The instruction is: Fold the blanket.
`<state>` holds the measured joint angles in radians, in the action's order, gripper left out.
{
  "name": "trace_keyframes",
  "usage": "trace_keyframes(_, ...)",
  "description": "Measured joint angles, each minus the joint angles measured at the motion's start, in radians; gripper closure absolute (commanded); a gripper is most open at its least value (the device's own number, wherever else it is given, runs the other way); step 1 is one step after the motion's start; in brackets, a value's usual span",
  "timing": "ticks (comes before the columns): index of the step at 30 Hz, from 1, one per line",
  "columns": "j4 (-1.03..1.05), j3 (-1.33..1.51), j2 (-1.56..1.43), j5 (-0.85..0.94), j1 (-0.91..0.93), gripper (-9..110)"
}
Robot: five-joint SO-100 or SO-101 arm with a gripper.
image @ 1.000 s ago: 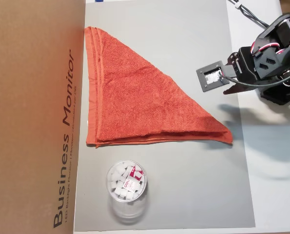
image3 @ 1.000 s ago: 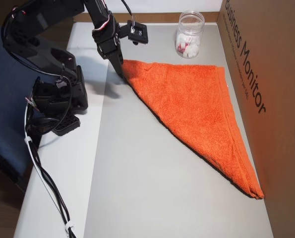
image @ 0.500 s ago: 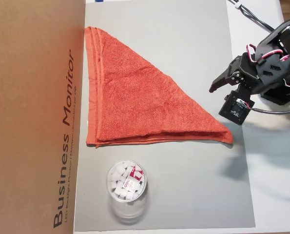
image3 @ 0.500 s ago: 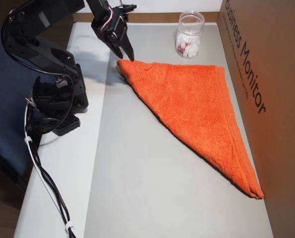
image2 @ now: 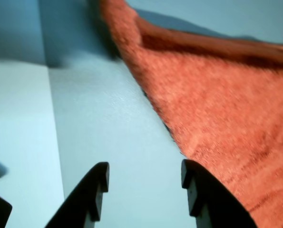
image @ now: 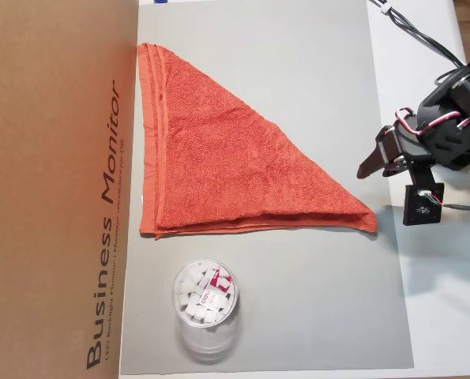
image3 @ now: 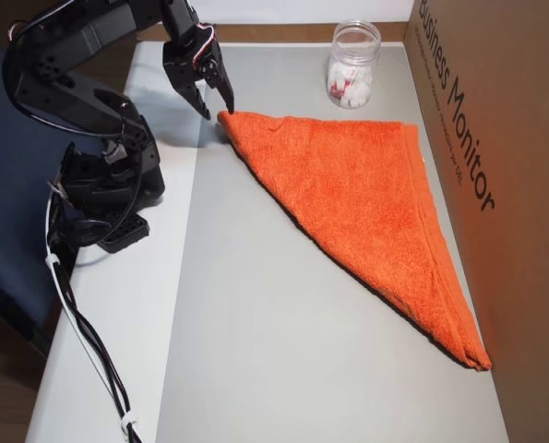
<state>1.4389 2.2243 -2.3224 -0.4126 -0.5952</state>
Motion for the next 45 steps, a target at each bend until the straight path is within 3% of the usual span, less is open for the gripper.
trace_keyframes(16, -0.232, 0.000, 0.316, 0.000, -0.123, 86)
trace_keyframes(28, -0.445, 0.061, 0.445, 0.000, -0.115, 86)
trace_keyframes(42, -0.476, 0.060, 0.517, 0.000, -0.117, 87)
trace_keyframes(45, -0.485, 0.057, 0.523, 0.000, -0.117, 92)
